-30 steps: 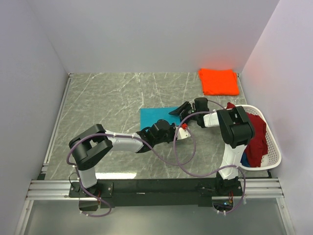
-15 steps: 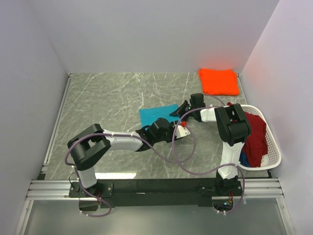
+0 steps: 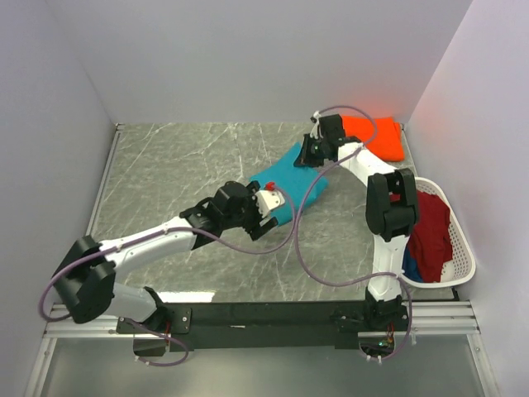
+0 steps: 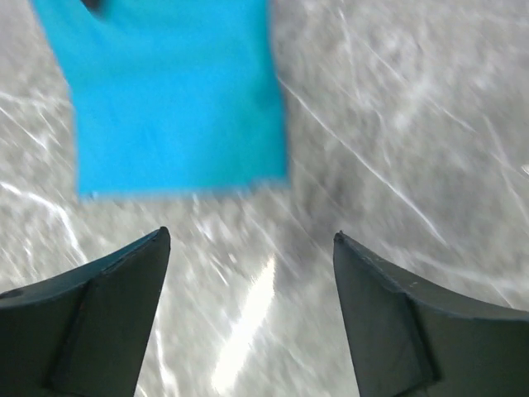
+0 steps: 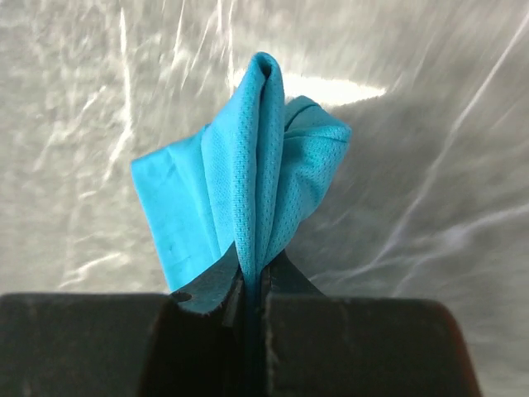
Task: Fold and stack the t-shirts
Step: Neatly place the folded tshirt to the corner
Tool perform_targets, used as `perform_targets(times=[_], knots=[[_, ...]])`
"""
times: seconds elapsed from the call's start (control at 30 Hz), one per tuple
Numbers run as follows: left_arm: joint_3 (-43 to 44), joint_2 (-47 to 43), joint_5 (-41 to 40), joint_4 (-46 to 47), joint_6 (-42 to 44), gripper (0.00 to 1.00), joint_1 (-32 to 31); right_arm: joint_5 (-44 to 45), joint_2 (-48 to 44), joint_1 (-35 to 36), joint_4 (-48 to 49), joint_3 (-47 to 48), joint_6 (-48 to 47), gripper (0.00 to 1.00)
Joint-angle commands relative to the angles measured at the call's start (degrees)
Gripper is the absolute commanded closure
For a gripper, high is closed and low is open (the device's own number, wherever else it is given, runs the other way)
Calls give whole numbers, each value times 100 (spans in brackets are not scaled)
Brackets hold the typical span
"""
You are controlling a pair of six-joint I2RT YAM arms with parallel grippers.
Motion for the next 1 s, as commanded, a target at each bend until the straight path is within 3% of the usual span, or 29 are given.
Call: perform_targets(times=[0.0, 0.17, 0.4, 0.73, 0.97], knots=[[-58, -392, 145, -776, -365, 14, -13, 401, 306, -165, -909, 970, -1351, 100], [-49, -586, 136, -1093, -568, 13, -13, 699, 790, -323, -1595, 2053, -2212, 100], [-330, -805, 13, -1014, -832, 8, -13, 1139, 1054, -613, -1561, 2880, -2592, 100], [-541, -955, 127, -1103, -867, 8, -13, 1648, 914, -745, -736, 3004, -3146, 100], [-603, -981, 92, -1067, -814, 8, -13, 1491, 948, -895, -5, 3109, -3041, 100]])
